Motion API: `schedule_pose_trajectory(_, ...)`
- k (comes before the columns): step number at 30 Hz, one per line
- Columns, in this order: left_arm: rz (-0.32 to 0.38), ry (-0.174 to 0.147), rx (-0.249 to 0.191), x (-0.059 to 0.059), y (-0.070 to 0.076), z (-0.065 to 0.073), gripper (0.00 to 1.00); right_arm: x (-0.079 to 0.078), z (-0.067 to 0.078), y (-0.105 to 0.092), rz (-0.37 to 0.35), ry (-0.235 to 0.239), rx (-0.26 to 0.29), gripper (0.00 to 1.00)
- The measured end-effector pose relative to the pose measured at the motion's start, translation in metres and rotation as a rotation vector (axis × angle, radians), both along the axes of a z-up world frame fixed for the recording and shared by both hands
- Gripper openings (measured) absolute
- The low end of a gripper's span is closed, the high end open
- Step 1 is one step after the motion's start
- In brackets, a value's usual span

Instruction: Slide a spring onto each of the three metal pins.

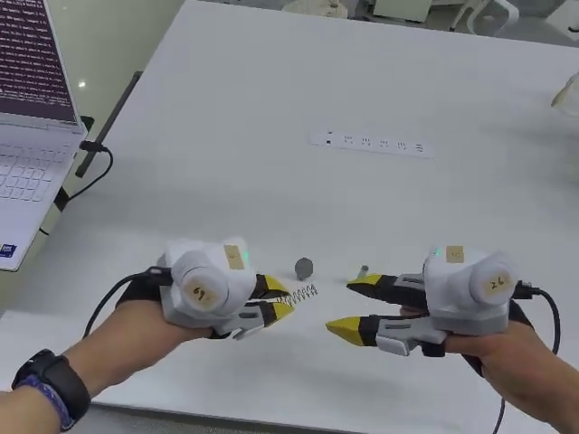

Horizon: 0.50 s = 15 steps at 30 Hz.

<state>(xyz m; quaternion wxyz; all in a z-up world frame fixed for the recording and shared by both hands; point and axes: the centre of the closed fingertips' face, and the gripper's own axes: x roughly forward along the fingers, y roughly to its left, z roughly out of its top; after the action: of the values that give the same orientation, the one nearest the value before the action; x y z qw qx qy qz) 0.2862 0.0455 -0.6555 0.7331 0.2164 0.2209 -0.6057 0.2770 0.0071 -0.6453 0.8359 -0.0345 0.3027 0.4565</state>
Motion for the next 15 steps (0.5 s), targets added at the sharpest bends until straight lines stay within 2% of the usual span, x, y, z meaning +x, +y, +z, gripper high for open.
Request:
schedule_pose_trajectory(7,-0.045,-0.01,-0.012,-0.015,-0.008,0.007,0.02,-0.002,0.001,0.011,0.068,0.014,0.028,0.36)
schedule_pose_trajectory(15,-0.084,-0.018,-0.031,-0.023,-0.015,0.016,0.02,-0.013,0.005,0.019,0.165,0.024,0.058,0.3)
